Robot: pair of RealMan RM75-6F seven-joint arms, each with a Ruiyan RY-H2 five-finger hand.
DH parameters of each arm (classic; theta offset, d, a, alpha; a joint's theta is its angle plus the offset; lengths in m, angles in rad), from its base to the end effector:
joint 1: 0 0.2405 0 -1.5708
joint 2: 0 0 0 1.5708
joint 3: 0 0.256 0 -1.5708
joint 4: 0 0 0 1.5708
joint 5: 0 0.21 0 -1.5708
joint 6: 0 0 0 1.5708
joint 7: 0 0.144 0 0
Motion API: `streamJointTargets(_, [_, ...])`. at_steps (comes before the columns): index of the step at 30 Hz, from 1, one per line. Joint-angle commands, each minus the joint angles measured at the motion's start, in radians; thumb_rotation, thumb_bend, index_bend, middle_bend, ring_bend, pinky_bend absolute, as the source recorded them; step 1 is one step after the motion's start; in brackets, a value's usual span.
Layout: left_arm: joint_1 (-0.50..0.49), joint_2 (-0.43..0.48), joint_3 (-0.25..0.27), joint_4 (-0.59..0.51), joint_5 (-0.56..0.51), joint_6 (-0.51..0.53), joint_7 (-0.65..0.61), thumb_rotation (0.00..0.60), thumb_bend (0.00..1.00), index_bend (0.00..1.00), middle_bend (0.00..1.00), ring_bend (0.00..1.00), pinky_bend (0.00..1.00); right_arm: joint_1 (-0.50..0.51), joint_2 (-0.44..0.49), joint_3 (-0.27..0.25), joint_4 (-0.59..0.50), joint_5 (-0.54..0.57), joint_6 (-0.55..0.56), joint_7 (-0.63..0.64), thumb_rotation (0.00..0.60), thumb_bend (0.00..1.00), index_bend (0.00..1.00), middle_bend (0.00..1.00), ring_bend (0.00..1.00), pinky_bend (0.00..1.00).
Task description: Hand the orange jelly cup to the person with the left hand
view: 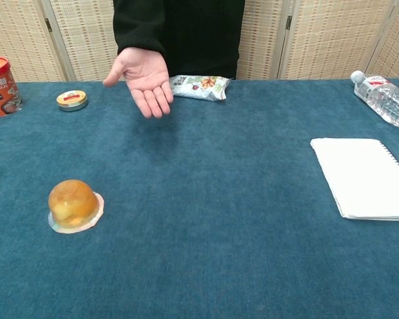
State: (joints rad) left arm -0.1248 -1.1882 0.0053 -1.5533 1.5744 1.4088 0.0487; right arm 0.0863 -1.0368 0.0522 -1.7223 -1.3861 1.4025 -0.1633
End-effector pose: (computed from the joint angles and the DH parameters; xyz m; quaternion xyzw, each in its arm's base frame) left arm -0.3081 0.1806 0.1204 -0.6567 -0.3823 -0.3615 0.5403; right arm -0.3138 -0.1794 0.1699 0.6043 -0.3960 0.3070 0.6195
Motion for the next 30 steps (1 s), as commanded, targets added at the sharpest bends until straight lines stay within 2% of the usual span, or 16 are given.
streamJointTargets(1, [-0.031,-0.016,0.026,0.011,-0.032,-0.095,-0.020,0.600,0.08,0.11,0.10,0.08,0.23,-0.002,0.002,-0.003,0.001,-0.008,0.003,0.006,0.600,0.28,0.00,0.00,0.00,0.00])
streamJointTargets(11, [-0.090,-0.070,0.016,0.009,-0.040,-0.175,0.017,0.600,0.08,0.14,0.11,0.09,0.24,0.000,0.014,-0.007,0.006,-0.037,0.001,0.037,0.600,0.28,0.00,0.00,0.00,0.00])
streamJointTargets(19, [-0.176,-0.073,-0.033,-0.080,-0.074,-0.257,0.115,0.600,0.11,0.19,0.19,0.16,0.30,-0.009,0.031,-0.004,0.010,-0.047,0.018,0.079,0.600,0.28,0.00,0.00,0.00,0.00])
streamJointTargets(24, [-0.244,-0.102,-0.060,-0.087,-0.090,-0.324,0.147,0.600,0.13,0.27,0.27,0.24,0.40,-0.027,0.044,-0.002,0.013,-0.058,0.052,0.114,0.600,0.28,0.00,0.00,0.00,0.00])
streamJointTargets(30, [-0.318,-0.142,-0.084,-0.089,-0.170,-0.429,0.212,0.600,0.13,0.28,0.28,0.24,0.40,-0.043,0.054,0.005,0.018,-0.062,0.081,0.148,0.600,0.28,0.00,0.00,0.00,0.00])
